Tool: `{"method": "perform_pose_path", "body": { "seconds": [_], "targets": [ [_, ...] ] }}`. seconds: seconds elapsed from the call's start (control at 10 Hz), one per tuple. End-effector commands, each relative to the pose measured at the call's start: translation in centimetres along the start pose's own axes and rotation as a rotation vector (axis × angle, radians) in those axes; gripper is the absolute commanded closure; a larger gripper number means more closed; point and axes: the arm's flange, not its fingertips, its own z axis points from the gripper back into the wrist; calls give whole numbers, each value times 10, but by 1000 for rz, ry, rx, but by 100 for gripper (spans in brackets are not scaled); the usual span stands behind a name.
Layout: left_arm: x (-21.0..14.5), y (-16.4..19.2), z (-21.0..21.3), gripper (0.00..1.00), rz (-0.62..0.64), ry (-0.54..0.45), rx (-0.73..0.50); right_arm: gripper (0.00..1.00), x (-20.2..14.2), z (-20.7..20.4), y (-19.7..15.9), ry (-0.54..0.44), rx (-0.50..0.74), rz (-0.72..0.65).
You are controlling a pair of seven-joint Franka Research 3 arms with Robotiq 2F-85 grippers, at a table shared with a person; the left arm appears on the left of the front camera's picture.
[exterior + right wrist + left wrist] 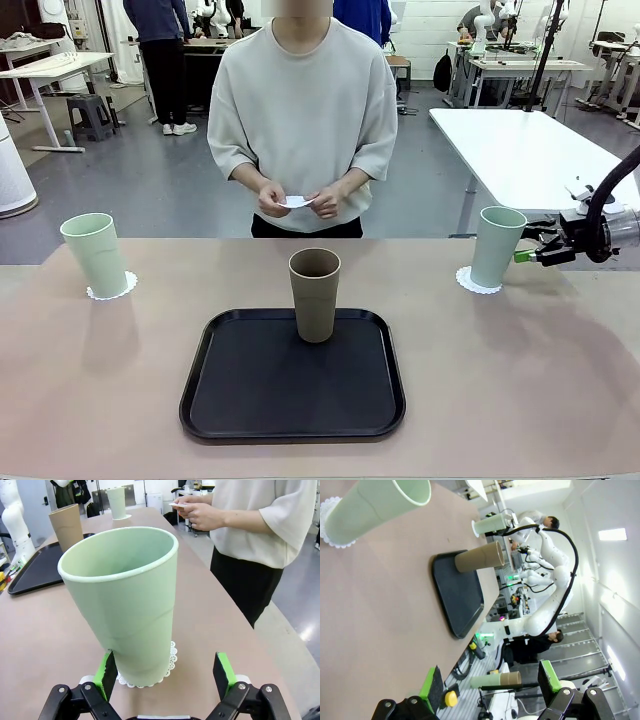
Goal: Place coasters on the table and set cups on them.
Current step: Take one Reusable plastic cup from the Flat Tray and place it on a coaster set by the human.
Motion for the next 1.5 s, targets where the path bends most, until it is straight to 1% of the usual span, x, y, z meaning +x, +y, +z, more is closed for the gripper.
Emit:
{"method": "perform_pose_path", "body": {
  "seconds": [0.0,0.1,0.2,0.3,0.4,0.5,0.6,0.7,0.8,0.9,1.0,1.1,1.2,1.3,1.4],
  "targets": [
    [0,-2,1,0,7,-4,6,0,6,2,9,36,-11,-14],
    [0,-2,1,0,7,-4,6,0,15,8,14,76,-36,-5],
    [0,-2,1,0,7,-4,6,0,24,17,20,137,-59,-4],
    [0,-2,1,0,7,-4,6,0,35,27,25,224,-91,-19],
    [0,-2,1,0,7,-4,6,0,50,38,32,343,-138,-35],
    [0,-2,1,0,7,-4,6,0,74,49,52,538,-154,-36],
    [0,-2,1,0,7,-4,6,0,100,51,76,712,-145,-21],
    [0,-2,1,0,7,-4,6,0,129,46,99,828,-143,6],
    [0,-2,1,0,7,-4,6,0,163,26,128,898,-130,62],
    [0,-2,1,0,7,-4,6,0,178,13,142,937,-177,60],
    [0,-2,1,0,7,-4,6,0,197,-7,162,1000,-263,27],
    [0,-2,1,0,7,-4,6,0,213,-22,177,1038,-306,25],
    [0,-2,1,0,7,-4,6,0,229,-34,193,1089,-365,-13],
    [0,-2,1,0,7,-4,6,0,243,-45,205,1155,-430,-61],
    [0,-2,1,0,7,-4,6,0,257,-55,213,1199,-465,-80]
  ]
}}
